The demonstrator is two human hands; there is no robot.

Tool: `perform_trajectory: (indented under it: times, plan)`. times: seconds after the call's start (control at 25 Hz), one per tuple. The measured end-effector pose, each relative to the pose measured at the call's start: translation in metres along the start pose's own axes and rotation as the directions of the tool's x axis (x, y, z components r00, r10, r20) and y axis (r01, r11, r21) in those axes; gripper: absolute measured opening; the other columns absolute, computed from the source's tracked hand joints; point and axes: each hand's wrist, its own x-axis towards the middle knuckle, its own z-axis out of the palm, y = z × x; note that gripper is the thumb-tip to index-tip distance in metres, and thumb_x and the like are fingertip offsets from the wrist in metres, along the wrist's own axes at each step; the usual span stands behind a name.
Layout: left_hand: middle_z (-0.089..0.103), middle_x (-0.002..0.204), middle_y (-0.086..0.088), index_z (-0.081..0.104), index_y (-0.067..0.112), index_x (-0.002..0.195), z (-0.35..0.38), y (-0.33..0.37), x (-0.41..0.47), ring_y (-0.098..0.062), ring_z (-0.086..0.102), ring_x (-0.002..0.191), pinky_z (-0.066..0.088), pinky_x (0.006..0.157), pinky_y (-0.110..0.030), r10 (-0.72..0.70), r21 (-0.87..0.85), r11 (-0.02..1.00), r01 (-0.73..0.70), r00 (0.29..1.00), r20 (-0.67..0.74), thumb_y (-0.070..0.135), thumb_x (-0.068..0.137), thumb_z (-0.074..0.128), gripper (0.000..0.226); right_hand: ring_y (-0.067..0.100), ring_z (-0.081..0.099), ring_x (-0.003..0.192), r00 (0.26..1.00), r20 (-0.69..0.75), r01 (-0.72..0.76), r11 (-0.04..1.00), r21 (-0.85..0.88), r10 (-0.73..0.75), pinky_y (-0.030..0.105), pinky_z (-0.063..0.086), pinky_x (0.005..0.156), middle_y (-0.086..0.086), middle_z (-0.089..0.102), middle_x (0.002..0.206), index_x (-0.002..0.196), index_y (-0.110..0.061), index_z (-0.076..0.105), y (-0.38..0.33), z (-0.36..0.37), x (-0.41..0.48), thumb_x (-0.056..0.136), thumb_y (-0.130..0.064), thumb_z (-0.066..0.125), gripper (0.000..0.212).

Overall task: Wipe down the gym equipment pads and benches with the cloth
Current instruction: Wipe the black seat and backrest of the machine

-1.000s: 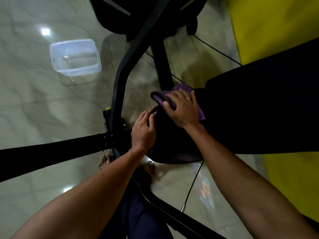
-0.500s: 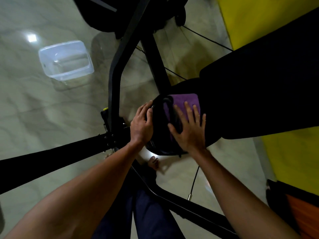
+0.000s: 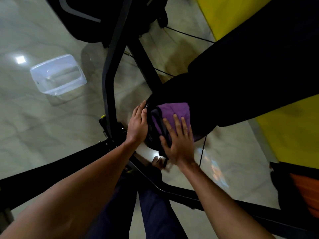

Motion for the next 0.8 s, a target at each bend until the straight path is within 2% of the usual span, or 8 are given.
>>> perform_trajectory:
  times: [0.08, 0.16, 0.24, 0.36, 0.52, 0.64, 0.72, 0.8]
  plan:
    - [0.034, 0.162, 0.005, 0.034, 0.024, 0.158, -0.007, -0.004, -0.002, -0.006, 0.027, 0.149, 0.018, 0.121, -0.023, 0.027, 0.001, 1.0, -0.027, 0.998, 0.056, 0.034, 0.112, 0.028, 0.047, 0.03, 0.013, 0.157, 0.982, 0.023, -0.186, 0.981, 0.053, 0.185, 0.056, 0.02, 0.123, 0.005, 0.021, 0.169, 0.16, -0.028, 0.029, 0.017, -0.004, 0.009, 0.102, -0.055, 0.031, 0.065]
    - [0.033, 0.163, 0.008, 0.033, 0.026, 0.158, -0.013, -0.009, -0.005, -0.003, 0.024, 0.149, 0.016, 0.122, -0.022, 0.036, 0.007, 0.999, -0.037, 0.996, 0.085, 0.035, 0.112, 0.028, 0.048, 0.03, 0.005, 0.158, 0.877, 0.079, -0.481, 0.864, 0.148, 0.474, 0.056, 0.013, 0.125, 0.004, 0.013, 0.171, 0.162, -0.026, 0.023, 0.003, -0.006, 0.036, 0.103, -0.051, 0.03, 0.064]
    - [0.033, 0.163, 0.009, 0.033, 0.028, 0.158, -0.019, -0.015, -0.01, -0.002, 0.023, 0.15, 0.017, 0.121, -0.022, 0.044, 0.008, 0.999, -0.045, 0.994, 0.098, 0.036, 0.112, 0.029, 0.047, 0.03, 0.003, 0.158, 0.793, 0.097, -0.608, 0.774, 0.176, 0.602, 0.055, 0.004, 0.126, 0.004, 0.01, 0.172, 0.162, -0.031, 0.02, -0.036, -0.004, 0.059, 0.103, -0.05, 0.032, 0.063]
    - [0.032, 0.163, 0.011, 0.032, 0.031, 0.158, -0.024, -0.019, -0.014, -0.002, 0.023, 0.151, 0.019, 0.122, -0.024, 0.039, 0.013, 0.999, -0.041, 0.991, 0.13, 0.037, 0.111, 0.029, 0.047, 0.031, 0.007, 0.158, 0.905, -0.01, -0.418, 0.896, 0.151, 0.424, 0.055, 0.004, 0.126, 0.004, 0.016, 0.171, 0.161, -0.033, 0.026, -0.08, 0.004, 0.044, 0.101, -0.053, 0.035, 0.064]
    - [0.034, 0.162, 0.007, 0.036, 0.026, 0.157, -0.031, -0.016, -0.01, -0.006, 0.026, 0.15, 0.019, 0.124, -0.025, 0.039, 0.032, 0.998, -0.045, 0.987, 0.156, 0.033, 0.111, 0.032, 0.046, 0.03, 0.011, 0.158, 0.998, -0.052, -0.039, 0.998, 0.04, 0.041, 0.054, 0.015, 0.125, 0.005, 0.021, 0.169, 0.159, -0.033, 0.031, -0.037, 0.01, -0.02, 0.099, -0.06, 0.041, 0.067]
    - [0.037, 0.161, 0.006, 0.038, 0.025, 0.156, -0.034, -0.015, -0.009, -0.007, 0.028, 0.15, 0.019, 0.123, -0.024, 0.06, 0.026, 0.998, -0.065, 0.983, 0.173, 0.033, 0.111, 0.035, 0.046, 0.032, 0.017, 0.156, 0.957, -0.104, -0.254, 0.957, 0.143, 0.27, 0.056, 0.026, 0.121, 0.006, 0.026, 0.168, 0.158, -0.026, 0.034, -0.009, 0.012, -0.015, 0.097, -0.062, 0.042, 0.072]
    - [0.037, 0.161, 0.007, 0.037, 0.028, 0.156, -0.035, -0.018, -0.008, -0.006, 0.029, 0.149, 0.02, 0.123, -0.026, 0.059, 0.027, 0.998, -0.065, 0.982, 0.182, 0.036, 0.111, 0.035, 0.046, 0.032, 0.018, 0.156, 0.841, -0.106, -0.489, 0.83, 0.27, 0.53, 0.059, 0.025, 0.12, 0.006, 0.028, 0.167, 0.157, -0.022, 0.038, -0.033, 0.014, 0.004, 0.098, -0.061, 0.038, 0.07]
    - [0.037, 0.161, 0.006, 0.036, 0.03, 0.156, -0.037, -0.02, -0.008, -0.007, 0.029, 0.149, 0.021, 0.124, -0.027, 0.05, 0.025, 0.998, -0.056, 0.98, 0.194, 0.037, 0.11, 0.035, 0.047, 0.031, 0.015, 0.157, 0.829, -0.12, -0.507, 0.824, 0.251, 0.546, 0.06, 0.017, 0.123, 0.005, 0.025, 0.168, 0.159, -0.025, 0.036, -0.067, 0.016, 0.007, 0.098, -0.06, 0.038, 0.07]
